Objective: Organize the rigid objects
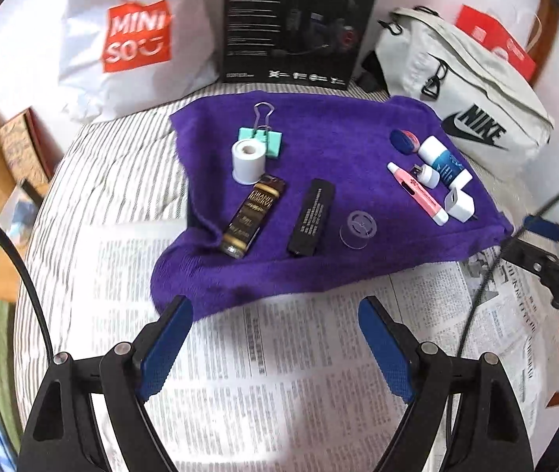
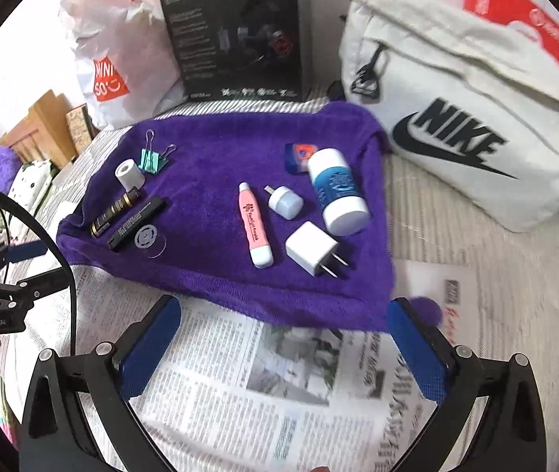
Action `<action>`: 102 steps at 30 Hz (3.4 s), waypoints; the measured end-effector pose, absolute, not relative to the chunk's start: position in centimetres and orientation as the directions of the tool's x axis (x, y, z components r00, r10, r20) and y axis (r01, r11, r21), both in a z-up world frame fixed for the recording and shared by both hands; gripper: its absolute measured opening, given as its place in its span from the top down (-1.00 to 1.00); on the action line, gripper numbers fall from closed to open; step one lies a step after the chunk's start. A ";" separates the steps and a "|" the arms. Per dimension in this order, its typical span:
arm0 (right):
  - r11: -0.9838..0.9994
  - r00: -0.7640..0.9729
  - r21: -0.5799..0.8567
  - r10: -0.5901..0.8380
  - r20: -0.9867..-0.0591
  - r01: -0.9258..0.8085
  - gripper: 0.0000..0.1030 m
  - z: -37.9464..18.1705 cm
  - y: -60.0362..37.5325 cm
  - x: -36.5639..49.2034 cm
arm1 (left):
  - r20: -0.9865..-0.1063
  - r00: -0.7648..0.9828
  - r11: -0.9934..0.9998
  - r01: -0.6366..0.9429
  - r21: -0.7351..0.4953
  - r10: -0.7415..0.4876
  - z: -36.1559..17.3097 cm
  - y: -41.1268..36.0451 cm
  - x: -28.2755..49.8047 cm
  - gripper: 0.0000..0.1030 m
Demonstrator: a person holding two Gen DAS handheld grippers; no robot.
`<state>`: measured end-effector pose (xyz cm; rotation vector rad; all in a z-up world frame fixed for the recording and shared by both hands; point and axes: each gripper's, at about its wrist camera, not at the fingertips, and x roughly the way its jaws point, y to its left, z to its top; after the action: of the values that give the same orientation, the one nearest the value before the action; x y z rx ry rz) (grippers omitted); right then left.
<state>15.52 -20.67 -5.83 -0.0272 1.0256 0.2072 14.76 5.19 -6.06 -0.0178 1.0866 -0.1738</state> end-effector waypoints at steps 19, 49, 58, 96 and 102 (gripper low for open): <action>0.997 0.572 0.050 0.071 -0.817 -0.052 -1.00 -1.6 -23.0 7.7 | -0.844 0.534 0.998 0.068 -0.014 -0.048 -1.9 2.8 8.9 -0.66; 0.996 0.584 0.045 0.085 -0.807 -0.082 -1.00 -0.7 -22.1 5.9 | -0.839 0.543 0.999 0.053 0.000 -0.029 -1.0 2.8 6.4 -0.67; 0.996 0.588 0.043 0.083 -0.805 -0.082 -1.00 -0.6 -22.1 5.7 | -0.840 0.542 0.999 0.050 0.004 -0.024 -0.9 2.9 6.5 -0.68; 0.996 0.590 0.038 0.079 -0.803 -0.082 -1.00 -0.1 -22.0 5.1 | -0.826 0.564 0.996 0.088 0.029 -0.025 0.2 2.2 5.8 -0.75; 0.996 0.589 0.038 0.080 -0.804 -0.082 -1.00 -0.1 -22.1 5.0 | -0.824 0.565 0.995 0.096 0.030 -0.029 0.2 2.0 5.8 -0.75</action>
<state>5.02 -22.12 -0.10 -0.0031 0.9359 0.0944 5.81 1.96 0.24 0.0740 0.9674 -0.0736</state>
